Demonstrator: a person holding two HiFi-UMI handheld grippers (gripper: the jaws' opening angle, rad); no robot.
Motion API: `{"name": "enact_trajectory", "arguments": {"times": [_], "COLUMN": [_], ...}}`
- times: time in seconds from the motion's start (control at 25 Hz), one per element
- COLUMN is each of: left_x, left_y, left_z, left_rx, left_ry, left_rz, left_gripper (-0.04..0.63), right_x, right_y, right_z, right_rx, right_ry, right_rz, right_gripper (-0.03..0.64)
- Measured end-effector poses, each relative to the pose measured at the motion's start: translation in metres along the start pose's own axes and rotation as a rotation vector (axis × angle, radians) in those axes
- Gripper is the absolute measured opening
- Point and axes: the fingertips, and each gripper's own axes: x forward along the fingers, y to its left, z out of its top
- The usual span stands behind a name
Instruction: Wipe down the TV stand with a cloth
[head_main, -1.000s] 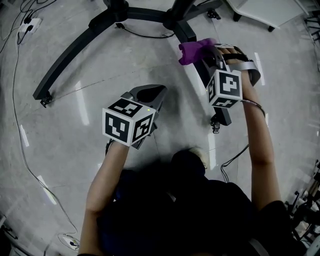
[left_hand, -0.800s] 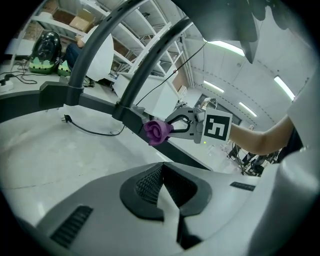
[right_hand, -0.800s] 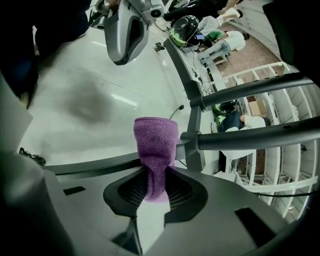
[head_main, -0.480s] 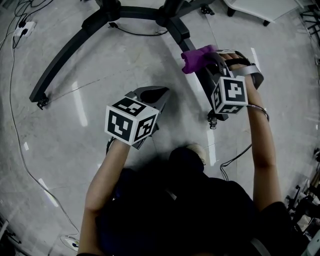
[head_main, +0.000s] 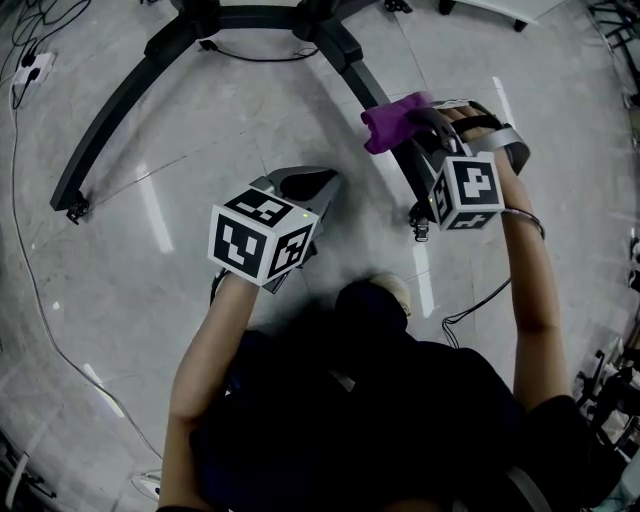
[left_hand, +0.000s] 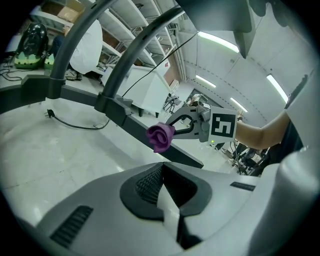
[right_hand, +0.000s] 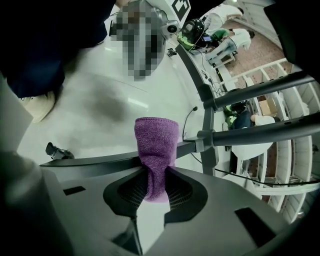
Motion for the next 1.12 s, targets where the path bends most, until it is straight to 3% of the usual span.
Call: {"name": "enact_trajectory", "arguments": {"times": [1.12], "left_x": [0.005], "left_y": [-0.027], "left_z": [-0.006], "left_rx": [0.041], "left_ry": [0.038], "left_rz": [-0.060], "left_gripper": [0.008], "right_x": [-0.048], "right_y": [0.090], "right_z": [-0.014], "right_rx": [-0.001], "right_ry": [-0.033], "right_rz": [0.400], "right_gripper": [0.101]}}
